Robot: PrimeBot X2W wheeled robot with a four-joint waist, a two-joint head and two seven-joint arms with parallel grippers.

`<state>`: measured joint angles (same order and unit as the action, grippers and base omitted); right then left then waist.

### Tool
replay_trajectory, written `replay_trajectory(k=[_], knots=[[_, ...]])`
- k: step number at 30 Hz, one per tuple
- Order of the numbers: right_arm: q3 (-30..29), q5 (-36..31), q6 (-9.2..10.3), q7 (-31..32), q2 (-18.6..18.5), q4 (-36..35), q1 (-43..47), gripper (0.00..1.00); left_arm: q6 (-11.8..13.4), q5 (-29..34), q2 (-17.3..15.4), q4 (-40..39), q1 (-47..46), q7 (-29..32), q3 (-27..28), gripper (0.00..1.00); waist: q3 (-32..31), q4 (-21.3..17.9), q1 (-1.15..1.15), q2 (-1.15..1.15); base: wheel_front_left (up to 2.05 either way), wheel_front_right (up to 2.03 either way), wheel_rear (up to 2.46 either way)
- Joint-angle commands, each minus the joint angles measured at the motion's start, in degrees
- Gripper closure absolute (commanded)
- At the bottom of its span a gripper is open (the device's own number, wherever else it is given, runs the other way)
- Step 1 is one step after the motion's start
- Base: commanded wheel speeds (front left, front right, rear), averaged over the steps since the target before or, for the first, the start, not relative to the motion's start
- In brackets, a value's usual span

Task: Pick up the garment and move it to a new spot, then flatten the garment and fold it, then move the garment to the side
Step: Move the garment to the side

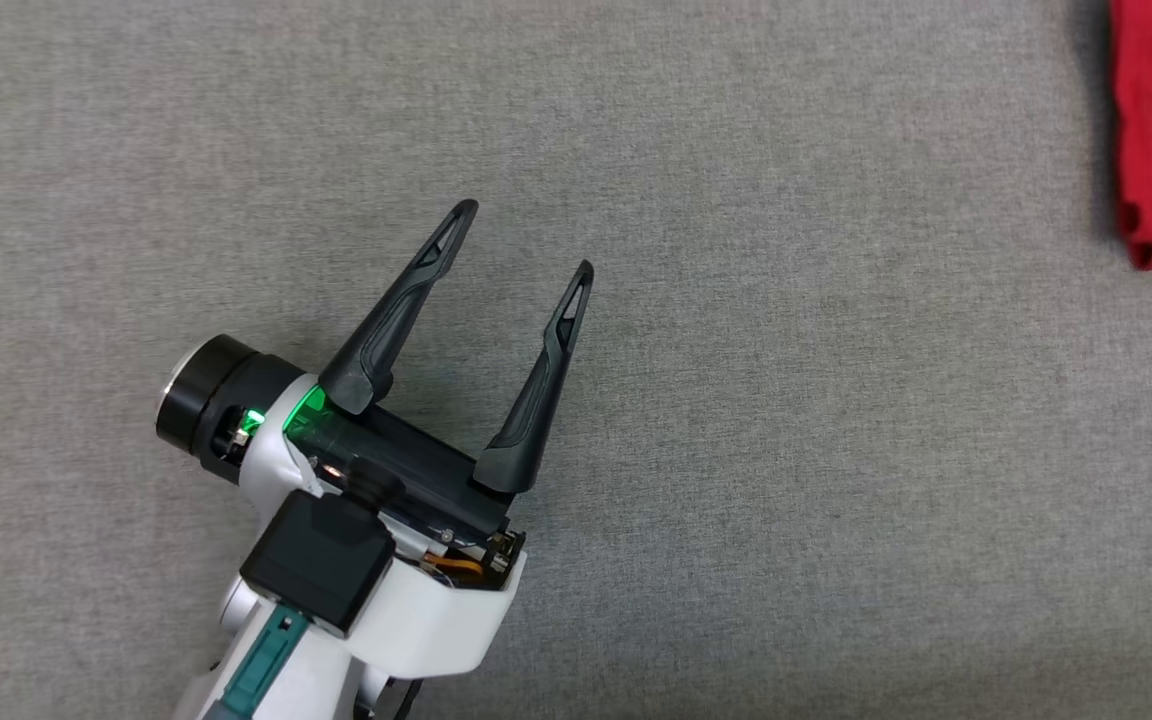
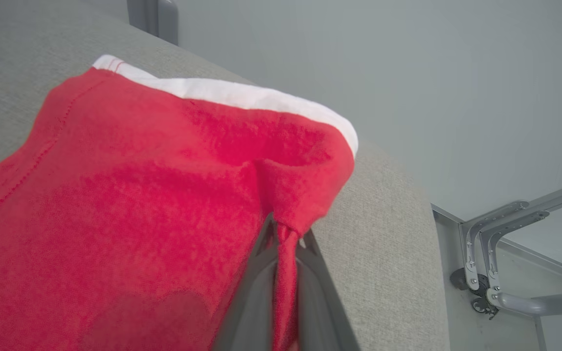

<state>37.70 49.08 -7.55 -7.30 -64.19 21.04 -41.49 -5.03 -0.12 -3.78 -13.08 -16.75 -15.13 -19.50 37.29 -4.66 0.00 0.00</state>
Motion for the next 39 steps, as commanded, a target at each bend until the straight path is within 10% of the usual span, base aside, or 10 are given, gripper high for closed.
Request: replay_trajectory(k=[1,11,13,21,39], knots=[[-0.5,-1.7,0.14,0.0,-0.6,1.3,-1.7,1.0,-0.4,0.6,-0.7,-0.7,-0.8,0.0,-0.3,0.0,1.5,-1.3,0.0,0.0,0.0,0.0,0.0],[-4.5,-16.2,0.14,4.5,3.8,10.5,-9.5,1.0,0.2,1.3,-2.6,-2.8,-0.2,0.0,-1.3,0.0,3.9,-2.5,0.0,0.0,0.0,0.0,0.0],[-6.2,-19.3,0.14,4.7,5.0,12.9,-10.6,0.0,0.4,1.2,-2.8,-2.7,-0.3,0.0,-1.5,0.0,4.0,-2.4,0.0,0.0,0.0,0.0,0.0],[-14.4,-35.0,0.14,0.5,13.9,17.7,-8.6,0.0,2.0,-0.8,-1.7,0.5,0.8,0.0,-1.8,0.0,-2.0,-0.1,0.0,0.0,0.0,0.0,0.0],[-20.2,-31.7,0.14,-8.1,44.4,11.0,17.0,0.0,8.3,-11.5,0.8,12.0,12.8,0.0,4.9,0.0,-25.1,4.2,0.0,0.0,0.0,0.0,0.0]])
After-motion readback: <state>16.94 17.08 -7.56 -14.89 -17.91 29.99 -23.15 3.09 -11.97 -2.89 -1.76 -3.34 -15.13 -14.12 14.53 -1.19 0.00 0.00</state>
